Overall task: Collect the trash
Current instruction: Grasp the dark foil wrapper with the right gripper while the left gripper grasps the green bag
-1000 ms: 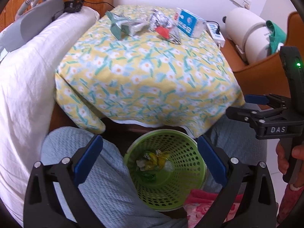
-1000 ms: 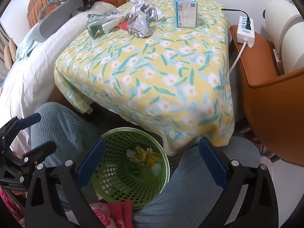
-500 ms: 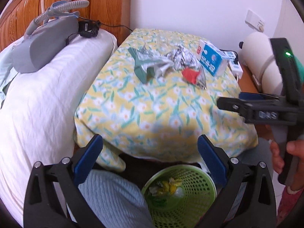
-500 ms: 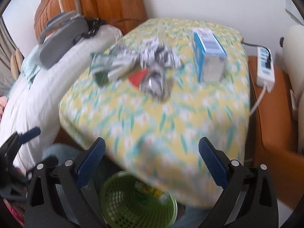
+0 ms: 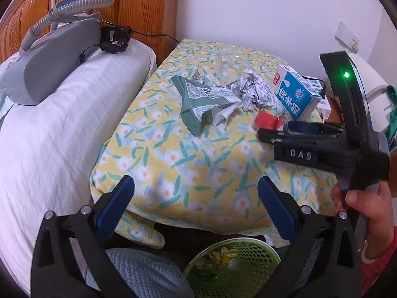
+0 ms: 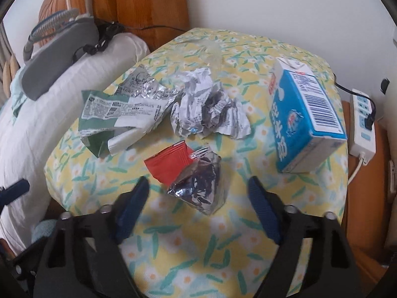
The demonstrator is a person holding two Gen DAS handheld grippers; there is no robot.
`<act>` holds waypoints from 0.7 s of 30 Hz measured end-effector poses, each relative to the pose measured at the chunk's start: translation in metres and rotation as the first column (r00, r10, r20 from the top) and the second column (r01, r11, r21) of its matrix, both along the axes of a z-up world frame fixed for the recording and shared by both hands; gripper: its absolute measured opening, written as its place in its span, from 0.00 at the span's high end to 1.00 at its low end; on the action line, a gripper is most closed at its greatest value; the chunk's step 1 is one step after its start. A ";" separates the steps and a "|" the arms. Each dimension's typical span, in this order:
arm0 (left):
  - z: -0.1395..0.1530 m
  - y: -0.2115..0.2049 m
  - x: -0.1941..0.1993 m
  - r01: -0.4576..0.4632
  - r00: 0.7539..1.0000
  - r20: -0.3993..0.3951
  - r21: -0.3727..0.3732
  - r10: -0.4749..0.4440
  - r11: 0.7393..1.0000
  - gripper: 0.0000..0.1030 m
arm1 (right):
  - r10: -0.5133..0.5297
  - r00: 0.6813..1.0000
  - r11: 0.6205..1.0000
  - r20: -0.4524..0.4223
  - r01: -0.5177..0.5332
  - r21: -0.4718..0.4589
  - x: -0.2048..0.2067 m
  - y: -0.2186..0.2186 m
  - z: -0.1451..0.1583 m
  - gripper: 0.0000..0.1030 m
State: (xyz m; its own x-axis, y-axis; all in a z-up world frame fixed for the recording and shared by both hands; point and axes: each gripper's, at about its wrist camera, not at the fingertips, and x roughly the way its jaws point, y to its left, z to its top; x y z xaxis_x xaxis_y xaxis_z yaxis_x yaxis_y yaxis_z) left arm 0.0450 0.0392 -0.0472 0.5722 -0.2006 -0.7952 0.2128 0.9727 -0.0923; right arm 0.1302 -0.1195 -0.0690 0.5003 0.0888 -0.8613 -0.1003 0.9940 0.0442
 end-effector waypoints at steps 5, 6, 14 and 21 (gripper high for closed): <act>-0.003 -0.003 0.017 -0.014 1.000 0.001 0.000 0.014 1.000 0.08 | 0.009 1.000 1.000 0.002 -0.009 0.020 -0.002 -0.002 0.000 0.61; -0.004 -0.004 0.020 -0.016 1.000 0.001 -0.001 0.016 1.000 0.08 | 0.010 1.000 1.000 0.003 -0.010 0.024 -0.004 -0.003 0.000 0.61; -0.006 -0.012 0.062 -0.059 0.998 -0.030 -0.067 0.057 0.996 0.08 | -0.022 0.999 0.997 0.036 0.019 0.073 -0.019 -0.021 0.014 0.61; -0.007 -0.020 0.104 -0.184 0.980 -0.100 -0.118 0.173 0.976 0.08 | -0.028 0.998 0.994 0.049 0.023 0.111 -0.031 -0.031 0.022 0.61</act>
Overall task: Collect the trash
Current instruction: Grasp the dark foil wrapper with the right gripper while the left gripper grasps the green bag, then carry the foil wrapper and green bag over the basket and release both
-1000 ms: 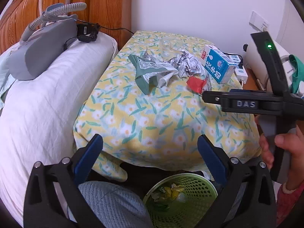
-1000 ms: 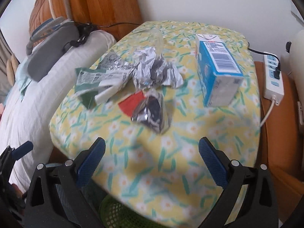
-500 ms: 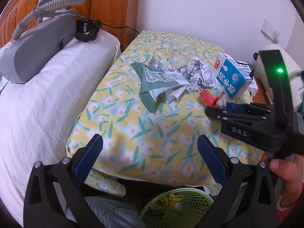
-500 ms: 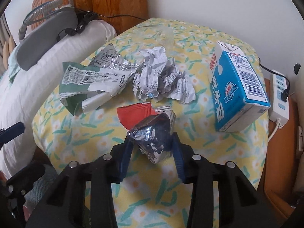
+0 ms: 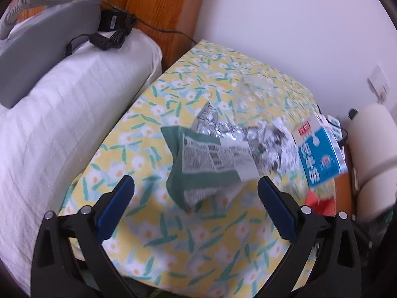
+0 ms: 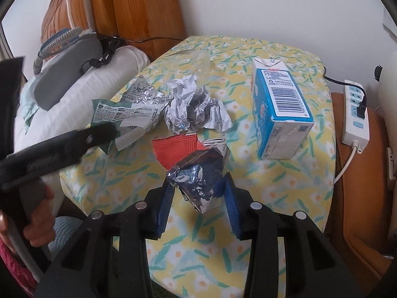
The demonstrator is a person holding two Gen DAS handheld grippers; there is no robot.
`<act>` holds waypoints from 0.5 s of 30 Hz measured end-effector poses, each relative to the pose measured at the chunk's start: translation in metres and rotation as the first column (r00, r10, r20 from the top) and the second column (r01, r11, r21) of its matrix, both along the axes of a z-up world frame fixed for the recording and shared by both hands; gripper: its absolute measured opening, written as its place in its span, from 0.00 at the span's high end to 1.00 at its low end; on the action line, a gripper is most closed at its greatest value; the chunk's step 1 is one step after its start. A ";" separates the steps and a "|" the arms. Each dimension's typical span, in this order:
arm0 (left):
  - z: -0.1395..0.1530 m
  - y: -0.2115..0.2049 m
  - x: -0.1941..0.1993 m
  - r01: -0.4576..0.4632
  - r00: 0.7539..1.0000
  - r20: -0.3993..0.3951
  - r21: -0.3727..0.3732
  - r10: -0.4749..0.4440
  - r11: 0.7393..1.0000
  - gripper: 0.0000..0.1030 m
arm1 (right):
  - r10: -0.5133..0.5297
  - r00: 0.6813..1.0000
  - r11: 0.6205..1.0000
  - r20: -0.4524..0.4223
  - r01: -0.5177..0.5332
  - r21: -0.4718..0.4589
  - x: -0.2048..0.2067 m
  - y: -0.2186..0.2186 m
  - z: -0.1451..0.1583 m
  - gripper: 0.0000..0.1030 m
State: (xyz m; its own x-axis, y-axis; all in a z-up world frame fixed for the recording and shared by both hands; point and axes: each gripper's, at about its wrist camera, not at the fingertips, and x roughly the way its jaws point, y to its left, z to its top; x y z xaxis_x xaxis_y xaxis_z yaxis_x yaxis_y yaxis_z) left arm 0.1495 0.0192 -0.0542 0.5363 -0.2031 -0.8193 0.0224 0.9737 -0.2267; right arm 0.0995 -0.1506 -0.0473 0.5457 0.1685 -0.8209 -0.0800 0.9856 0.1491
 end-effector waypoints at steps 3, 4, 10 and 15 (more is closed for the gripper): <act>0.000 0.000 0.014 -0.054 0.998 -0.041 -0.037 0.052 0.998 0.08 | 0.004 1.000 1.000 0.001 -0.004 0.016 -0.003 -0.002 0.000 0.61; -0.001 -0.001 0.018 -0.069 0.996 -0.054 -0.045 0.066 0.997 0.08 | 0.006 1.000 1.000 0.001 -0.006 0.023 -0.003 -0.004 -0.001 0.61; -0.005 -0.010 0.029 -0.065 0.994 -0.087 0.004 0.065 0.998 0.08 | 0.012 1.000 0.999 0.003 -0.013 0.053 -0.006 -0.007 -0.001 0.61; -0.011 -0.013 0.027 -0.039 0.994 -0.106 -0.008 0.038 0.999 0.29 | 0.013 1.000 0.998 0.005 -0.013 0.069 -0.009 -0.009 -0.001 0.61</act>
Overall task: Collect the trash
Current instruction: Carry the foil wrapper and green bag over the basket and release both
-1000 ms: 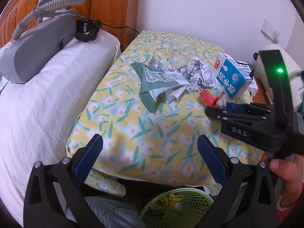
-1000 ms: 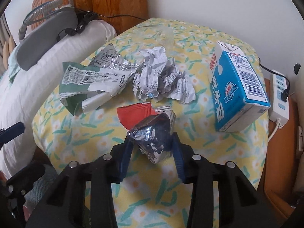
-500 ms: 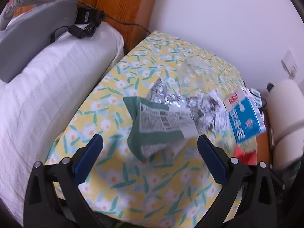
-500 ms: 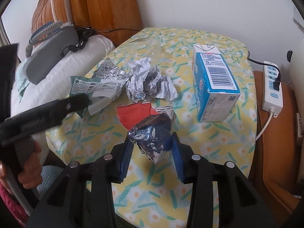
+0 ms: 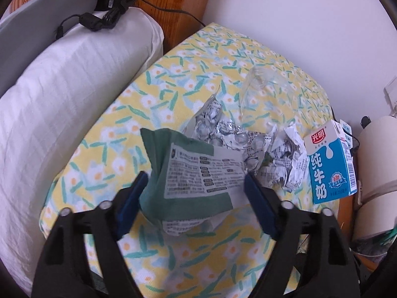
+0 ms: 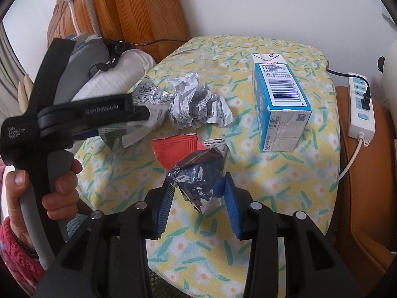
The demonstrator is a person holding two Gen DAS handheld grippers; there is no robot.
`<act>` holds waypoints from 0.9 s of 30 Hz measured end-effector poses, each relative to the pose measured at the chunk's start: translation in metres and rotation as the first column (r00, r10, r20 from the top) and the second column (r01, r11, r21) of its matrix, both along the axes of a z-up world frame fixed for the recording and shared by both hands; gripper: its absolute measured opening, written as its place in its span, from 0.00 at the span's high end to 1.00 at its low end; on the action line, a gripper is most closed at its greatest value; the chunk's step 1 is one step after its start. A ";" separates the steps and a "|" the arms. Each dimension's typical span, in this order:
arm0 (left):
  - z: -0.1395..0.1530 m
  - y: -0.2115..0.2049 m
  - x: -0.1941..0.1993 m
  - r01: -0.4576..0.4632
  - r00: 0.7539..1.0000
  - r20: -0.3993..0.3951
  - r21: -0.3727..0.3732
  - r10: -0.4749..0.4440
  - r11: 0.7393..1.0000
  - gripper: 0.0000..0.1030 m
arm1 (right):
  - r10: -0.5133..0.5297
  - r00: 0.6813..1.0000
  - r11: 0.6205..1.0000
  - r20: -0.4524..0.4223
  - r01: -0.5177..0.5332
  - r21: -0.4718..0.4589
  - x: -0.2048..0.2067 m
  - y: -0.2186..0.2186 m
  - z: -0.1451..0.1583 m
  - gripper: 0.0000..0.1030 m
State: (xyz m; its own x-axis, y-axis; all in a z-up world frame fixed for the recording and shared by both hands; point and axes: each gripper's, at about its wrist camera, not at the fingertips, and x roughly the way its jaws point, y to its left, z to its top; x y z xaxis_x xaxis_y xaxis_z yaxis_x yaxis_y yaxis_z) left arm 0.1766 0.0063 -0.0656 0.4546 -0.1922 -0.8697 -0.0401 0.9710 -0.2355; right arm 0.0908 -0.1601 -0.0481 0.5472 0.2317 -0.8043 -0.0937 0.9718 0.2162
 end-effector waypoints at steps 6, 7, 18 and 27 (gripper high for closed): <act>0.006 0.005 -0.008 0.006 0.999 0.036 -0.023 -0.005 1.000 0.49 | -0.003 1.000 1.000 -0.001 0.003 0.007 -0.003 -0.002 -0.001 0.61; 0.007 0.007 -0.010 0.009 0.999 0.041 -0.037 -0.008 0.999 0.53 | -0.005 1.000 1.000 -0.002 0.005 0.009 -0.003 -0.002 -0.001 0.61; 0.023 0.008 -0.037 0.072 0.990 0.125 -0.067 -0.064 0.995 0.70 | -0.008 1.000 1.000 0.002 0.008 0.006 -0.008 -0.003 0.001 0.61; 0.042 0.014 -0.075 0.100 0.981 0.173 -0.050 -0.090 0.994 0.70 | 0.005 1.000 1.000 0.011 -0.005 -0.023 -0.023 -0.001 0.007 0.61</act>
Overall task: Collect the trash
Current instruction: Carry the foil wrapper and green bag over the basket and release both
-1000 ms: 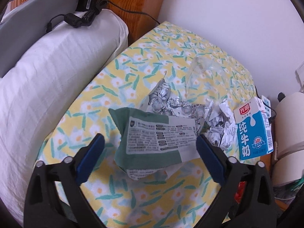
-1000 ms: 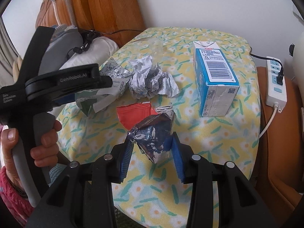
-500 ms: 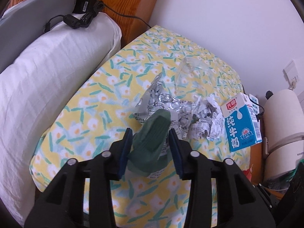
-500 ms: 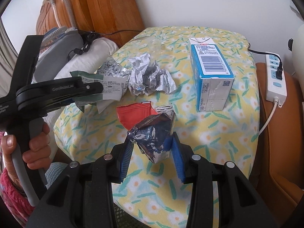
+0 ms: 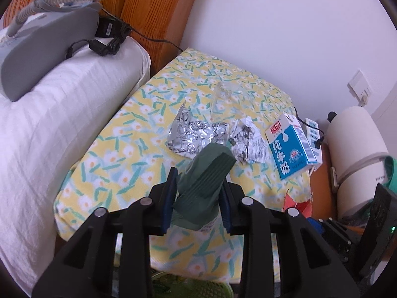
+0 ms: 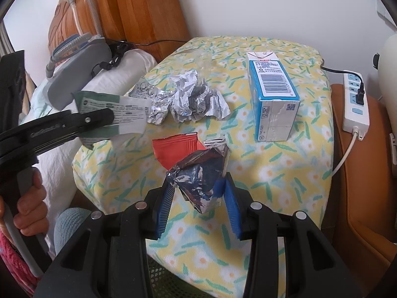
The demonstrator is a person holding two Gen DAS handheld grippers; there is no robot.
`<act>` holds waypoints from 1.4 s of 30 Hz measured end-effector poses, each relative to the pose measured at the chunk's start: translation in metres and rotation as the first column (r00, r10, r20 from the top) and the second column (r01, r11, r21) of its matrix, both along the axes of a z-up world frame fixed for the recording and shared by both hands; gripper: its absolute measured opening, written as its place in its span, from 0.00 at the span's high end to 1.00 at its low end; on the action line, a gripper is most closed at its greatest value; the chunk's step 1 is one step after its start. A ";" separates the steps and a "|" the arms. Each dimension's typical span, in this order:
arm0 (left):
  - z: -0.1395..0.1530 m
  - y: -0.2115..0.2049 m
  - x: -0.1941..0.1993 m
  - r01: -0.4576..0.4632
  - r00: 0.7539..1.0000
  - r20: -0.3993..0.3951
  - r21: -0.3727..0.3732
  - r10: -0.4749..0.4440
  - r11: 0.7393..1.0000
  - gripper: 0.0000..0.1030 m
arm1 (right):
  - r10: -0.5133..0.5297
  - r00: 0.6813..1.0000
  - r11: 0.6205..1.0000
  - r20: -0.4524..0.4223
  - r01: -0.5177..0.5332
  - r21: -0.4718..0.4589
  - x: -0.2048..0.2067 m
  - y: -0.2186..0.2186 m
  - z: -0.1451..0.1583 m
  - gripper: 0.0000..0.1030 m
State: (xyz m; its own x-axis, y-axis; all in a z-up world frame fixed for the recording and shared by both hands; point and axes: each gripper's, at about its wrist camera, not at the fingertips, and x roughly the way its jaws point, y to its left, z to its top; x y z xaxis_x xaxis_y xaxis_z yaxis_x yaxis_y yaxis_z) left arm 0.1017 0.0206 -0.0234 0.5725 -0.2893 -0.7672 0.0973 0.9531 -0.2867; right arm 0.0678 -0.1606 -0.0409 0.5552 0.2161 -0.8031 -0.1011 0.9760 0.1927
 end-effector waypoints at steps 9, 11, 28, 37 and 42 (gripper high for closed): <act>-0.009 0.006 -0.077 0.128 0.991 -0.037 0.043 -0.127 0.991 0.70 | 0.138 0.987 0.989 -0.079 -0.141 -0.042 -0.065 0.018 -0.008 0.61; -0.015 0.007 -0.097 0.153 0.987 -0.050 0.063 -0.150 0.986 0.70 | 0.173 0.976 0.983 -0.133 -0.179 -0.029 -0.086 0.022 -0.019 0.61; -0.040 0.023 -0.171 0.206 0.973 -0.115 0.057 -0.199 0.977 0.70 | 0.179 0.945 0.977 -0.274 -0.204 -0.066 -0.153 0.047 -0.059 0.12; -0.059 0.012 -0.186 0.278 0.948 -0.182 0.070 -0.262 0.958 0.69 | 0.103 0.965 0.982 -0.241 -0.137 -0.128 -0.148 0.030 -0.052 0.06; -0.070 0.002 -0.194 0.332 0.924 -0.225 0.067 -0.310 0.941 0.68 | 0.056 0.969 0.988 -0.239 -0.089 -0.130 -0.143 0.017 -0.054 0.06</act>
